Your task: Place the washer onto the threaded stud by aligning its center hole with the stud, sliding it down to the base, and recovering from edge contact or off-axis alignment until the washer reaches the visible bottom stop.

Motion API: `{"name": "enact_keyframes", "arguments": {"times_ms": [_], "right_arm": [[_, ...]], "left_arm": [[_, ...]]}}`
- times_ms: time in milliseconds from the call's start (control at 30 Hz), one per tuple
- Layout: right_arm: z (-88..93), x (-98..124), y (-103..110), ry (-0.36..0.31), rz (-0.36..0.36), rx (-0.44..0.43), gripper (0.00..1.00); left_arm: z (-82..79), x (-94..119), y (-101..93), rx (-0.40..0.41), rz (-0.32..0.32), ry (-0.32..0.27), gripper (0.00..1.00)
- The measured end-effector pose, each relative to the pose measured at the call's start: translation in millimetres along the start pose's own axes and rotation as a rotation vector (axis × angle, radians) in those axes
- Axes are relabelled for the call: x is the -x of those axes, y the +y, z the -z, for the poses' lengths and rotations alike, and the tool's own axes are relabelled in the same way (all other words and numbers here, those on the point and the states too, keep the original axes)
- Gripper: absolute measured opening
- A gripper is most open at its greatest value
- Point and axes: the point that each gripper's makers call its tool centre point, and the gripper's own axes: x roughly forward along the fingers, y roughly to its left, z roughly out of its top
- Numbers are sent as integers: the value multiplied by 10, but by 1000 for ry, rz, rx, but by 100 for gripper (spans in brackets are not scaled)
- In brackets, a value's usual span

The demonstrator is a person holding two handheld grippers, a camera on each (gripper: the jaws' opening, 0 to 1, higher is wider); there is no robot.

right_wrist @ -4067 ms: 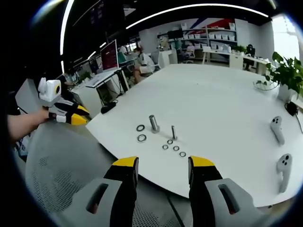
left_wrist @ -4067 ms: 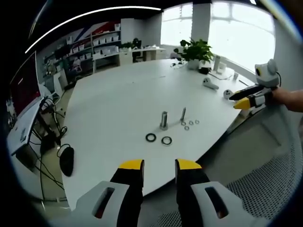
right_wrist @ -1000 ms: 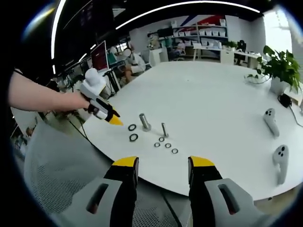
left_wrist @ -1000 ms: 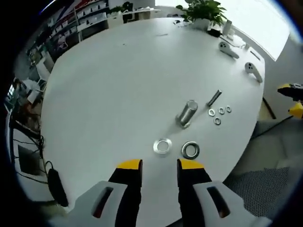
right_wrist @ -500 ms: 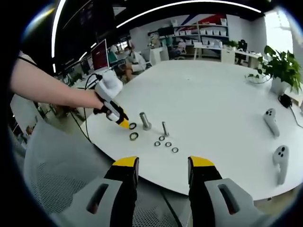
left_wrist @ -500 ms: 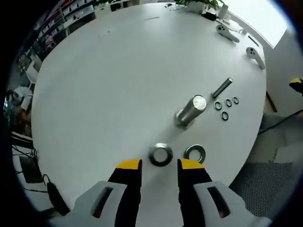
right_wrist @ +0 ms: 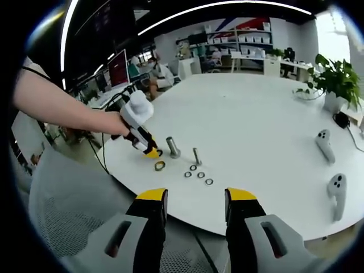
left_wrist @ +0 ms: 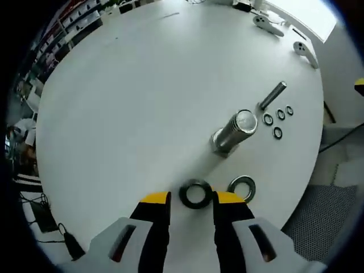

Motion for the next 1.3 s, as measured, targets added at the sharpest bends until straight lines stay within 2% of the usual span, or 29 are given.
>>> {"name": "enact_keyframes", "arguments": {"times_ms": [167, 267, 333, 600, 700, 933, 1133, 1300], "right_arm": [[-5, 0, -8, -4, 3, -5, 42], [-5, -1, -5, -3, 2, -5, 42], [-3, -2, -4, -2, 1, -5, 42], [-13, 5, 0, -9, 3, -7, 42], [-7, 4, -1, -6, 5, -5, 41], [-9, 4, -10, -5, 6, -7, 40], [-12, 6, -13, -7, 7, -9, 40], [-5, 4, -16, -4, 8, -9, 40]], "left_arm": [[-2, 5, -64, -91, 6, 11, 23], [-8, -13, -59, -96, 5, 19, 21], [-7, -14, -45, -66, 6, 23, 22], [-16, -27, -42, -105, 11, 65, 23], [-14, -21, -58, -150, 15, 65, 23], [-22, -14, -53, -129, 14, 84, 21], [-11, -1, -53, -137, 15, 48, 20], [-21, -6, -47, -140, 18, 53, 19]]}}
